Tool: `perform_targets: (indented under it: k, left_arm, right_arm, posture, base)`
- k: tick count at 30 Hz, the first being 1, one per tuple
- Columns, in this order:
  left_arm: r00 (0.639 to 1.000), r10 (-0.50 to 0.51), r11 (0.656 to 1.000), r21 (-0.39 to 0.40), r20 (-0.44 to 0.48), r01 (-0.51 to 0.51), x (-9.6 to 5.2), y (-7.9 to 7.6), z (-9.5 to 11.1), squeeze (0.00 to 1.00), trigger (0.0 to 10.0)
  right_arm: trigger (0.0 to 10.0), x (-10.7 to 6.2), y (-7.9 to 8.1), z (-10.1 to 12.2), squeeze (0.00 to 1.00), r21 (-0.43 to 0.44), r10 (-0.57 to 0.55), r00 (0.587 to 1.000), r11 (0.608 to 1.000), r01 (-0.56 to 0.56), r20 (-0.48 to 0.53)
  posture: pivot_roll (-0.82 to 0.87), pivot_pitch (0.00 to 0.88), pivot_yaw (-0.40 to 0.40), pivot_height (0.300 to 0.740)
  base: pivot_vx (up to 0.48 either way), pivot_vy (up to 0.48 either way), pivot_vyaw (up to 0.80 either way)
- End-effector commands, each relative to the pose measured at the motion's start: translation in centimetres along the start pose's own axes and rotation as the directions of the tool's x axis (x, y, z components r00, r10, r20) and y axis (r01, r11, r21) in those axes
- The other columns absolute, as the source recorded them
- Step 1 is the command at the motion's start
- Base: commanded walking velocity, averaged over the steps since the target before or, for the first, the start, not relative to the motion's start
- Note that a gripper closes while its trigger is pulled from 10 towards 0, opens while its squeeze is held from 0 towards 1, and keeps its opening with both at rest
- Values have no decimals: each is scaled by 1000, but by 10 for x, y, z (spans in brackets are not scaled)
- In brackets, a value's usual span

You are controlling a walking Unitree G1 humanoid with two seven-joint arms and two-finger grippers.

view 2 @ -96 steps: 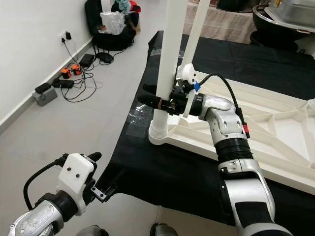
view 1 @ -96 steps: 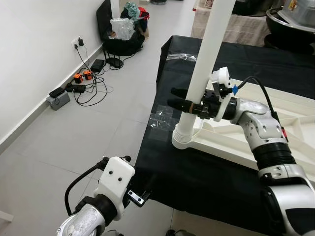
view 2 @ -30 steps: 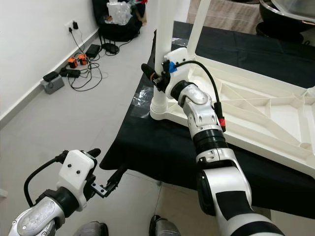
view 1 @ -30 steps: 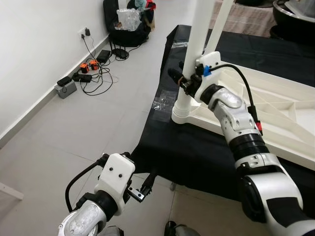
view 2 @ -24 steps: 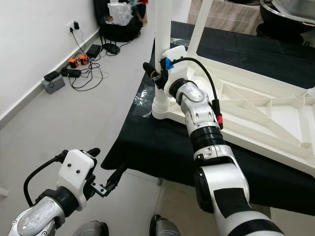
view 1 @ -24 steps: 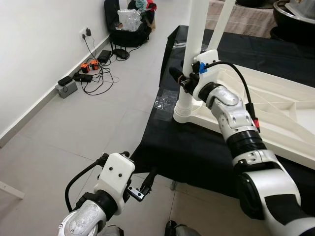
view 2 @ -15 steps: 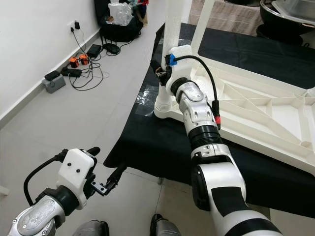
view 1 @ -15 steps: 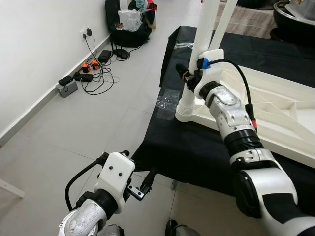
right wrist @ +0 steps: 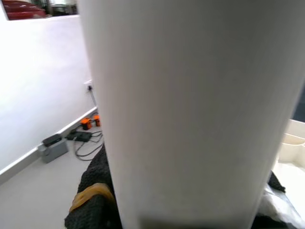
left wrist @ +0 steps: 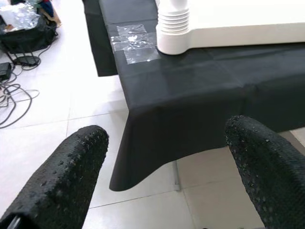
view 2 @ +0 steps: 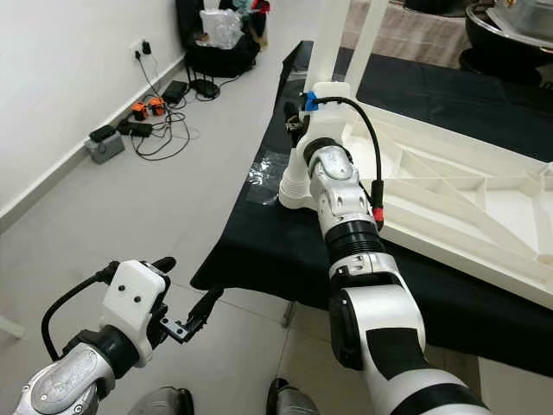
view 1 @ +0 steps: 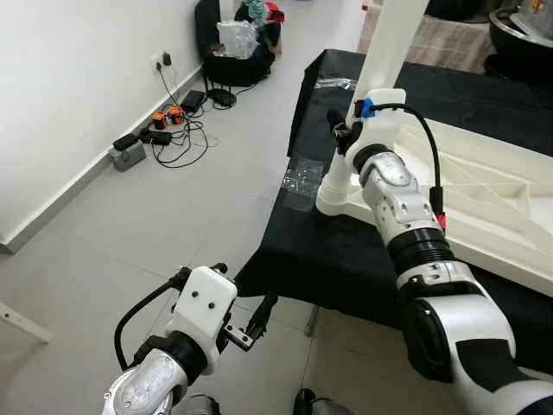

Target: Building children table

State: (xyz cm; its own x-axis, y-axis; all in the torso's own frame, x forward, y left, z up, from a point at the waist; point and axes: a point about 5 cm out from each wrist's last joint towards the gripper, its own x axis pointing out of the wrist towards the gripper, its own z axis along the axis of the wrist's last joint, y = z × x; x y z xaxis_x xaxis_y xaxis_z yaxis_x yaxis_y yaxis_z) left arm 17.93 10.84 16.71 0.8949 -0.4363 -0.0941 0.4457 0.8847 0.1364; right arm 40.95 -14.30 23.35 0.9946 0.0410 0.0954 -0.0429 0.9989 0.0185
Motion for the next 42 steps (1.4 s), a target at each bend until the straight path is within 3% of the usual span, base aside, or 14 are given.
perform_targets:
  k: [1,8,20,25,33,39,42]
  left_arm:
    - [1000,-6,1000,-3,-15,6,1,-2,-4,0,10000]
    - [1000,-4,1000,-2,-13,4,2,-1,-3,0,10000]
    - [1000,-5,1000,-1,-12,5,2,-1,-3,0,10000]
    - [1000,-4,1000,0,-11,4,2,-2,-2,0,10000]
    - [1000,-4,1000,-1,-8,4,3,-1,-2,0,10000]
    - [1000,-6,1000,0,-4,6,4,-2,-1,0,10000]
    - [1000,-7,1000,1,-4,7,4,-2,-1,0,10000]
  right_arm:
    - [10000,-9,-11,-39,0,-4,-87,984,996,87,-153]
    - [10000,-10,-6,-43,0,64,-174,969,980,187,-175]
    - [10000,-10,-9,-40,0,44,-295,942,951,306,-161]
    - [10000,-11,-15,-35,0,37,-441,886,892,450,-142]
    - [10000,-11,-19,-27,0,34,-520,847,850,526,-110]
    - [10000,-15,-13,-23,0,67,-615,783,781,621,-98]
    - [10000,-16,-13,-23,0,64,-634,768,765,640,-93]
  posture:
    - [92,154,-83,740]
    - [95,156,-82,740]
    - [95,160,-85,740]
    - [95,162,-85,740]
    - [95,164,-85,740]
    - [93,163,-86,740]
    - [93,165,-85,740]
  base:
    - [0,0,0]
    - [0,0,0]
    - [0,0,0]
    - [0,0,0]
    - [0,0,0]
    - [0,0,0]
    - [0,0,0]
